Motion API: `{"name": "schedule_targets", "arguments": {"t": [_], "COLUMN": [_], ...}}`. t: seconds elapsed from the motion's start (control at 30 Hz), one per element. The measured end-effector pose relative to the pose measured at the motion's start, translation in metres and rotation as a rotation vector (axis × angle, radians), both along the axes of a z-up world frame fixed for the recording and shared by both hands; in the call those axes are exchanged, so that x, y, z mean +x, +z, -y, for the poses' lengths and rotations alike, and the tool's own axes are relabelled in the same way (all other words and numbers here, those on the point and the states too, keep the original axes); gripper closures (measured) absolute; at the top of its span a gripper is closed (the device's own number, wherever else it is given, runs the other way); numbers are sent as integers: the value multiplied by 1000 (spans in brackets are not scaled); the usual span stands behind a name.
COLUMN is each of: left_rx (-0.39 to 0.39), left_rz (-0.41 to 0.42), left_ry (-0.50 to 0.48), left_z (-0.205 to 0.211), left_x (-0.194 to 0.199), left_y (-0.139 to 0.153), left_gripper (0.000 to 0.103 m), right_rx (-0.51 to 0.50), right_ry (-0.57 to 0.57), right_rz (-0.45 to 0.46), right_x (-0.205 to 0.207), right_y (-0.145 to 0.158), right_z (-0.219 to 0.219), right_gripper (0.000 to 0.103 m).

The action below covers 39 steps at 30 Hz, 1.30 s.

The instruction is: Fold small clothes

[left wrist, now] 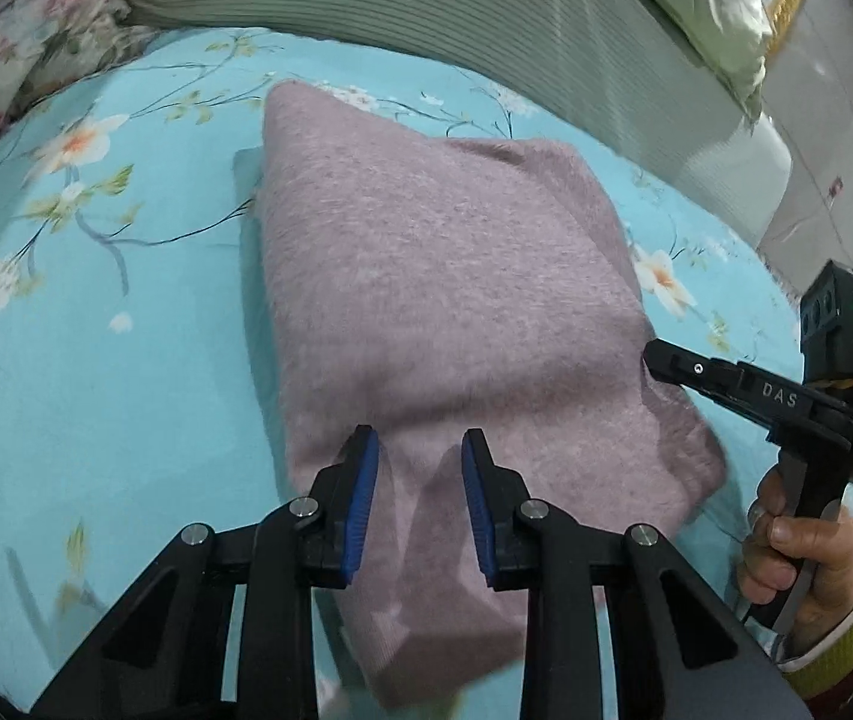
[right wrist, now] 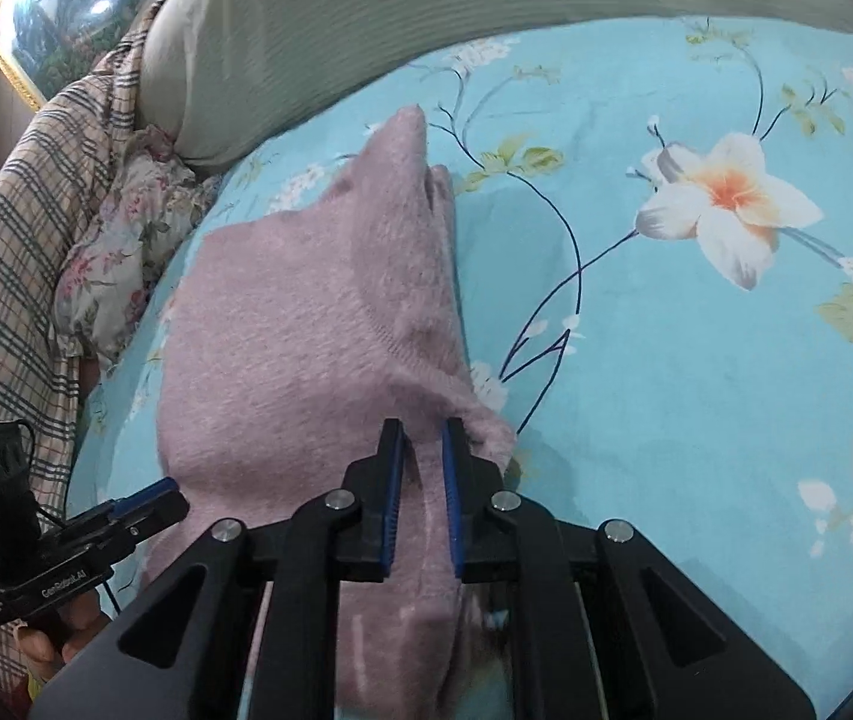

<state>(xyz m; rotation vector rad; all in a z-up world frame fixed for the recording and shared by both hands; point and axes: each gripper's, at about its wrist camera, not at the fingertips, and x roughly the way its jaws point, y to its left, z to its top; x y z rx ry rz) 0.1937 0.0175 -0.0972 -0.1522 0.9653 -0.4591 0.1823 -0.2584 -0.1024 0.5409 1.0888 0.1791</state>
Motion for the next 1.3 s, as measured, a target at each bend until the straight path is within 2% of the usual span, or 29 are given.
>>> {"name": "schedule_targets", "arguments": {"t": [0.1,0.2,0.3,0.33,0.4,0.63,0.8,1.1,1.3], "left_rx": [-47,-64,10,35,42,124,156,160,201], "left_rz": [33,36,10,3,17,21,28,22,31], "left_ry": [-24,-74,-91,-88,-77,-42,-35,-15,20], "left_z": [-9,-11,-4,0,1,12,13,8,4], "left_x": [-26,-51,-65,-67,-70,-75,-75,-82,-91], "left_y": [12,12,-5,-13,-13,-10,-11,-8,-6], "left_gripper": [74,74,74,74,74,74,74,73,54], "right_rx": [22,9,-57,-43,2,-59,-75,-99,-111], "right_ry": [40,78,71,62,35,42,44,34,20], "right_rz": [59,40,-42,-61,-52,-39,-42,-50,-57], "right_x": [-26,-48,-58,-60,-64,-77,-72,-79,-87], "right_y": [27,29,7,-2,-7,-9,-3,3,6], "right_z": [-10,-23,-27,-25,-21,-16,-29,-36,-38], "right_gripper": [90,89,89,90,90,90,90,90,89]}}
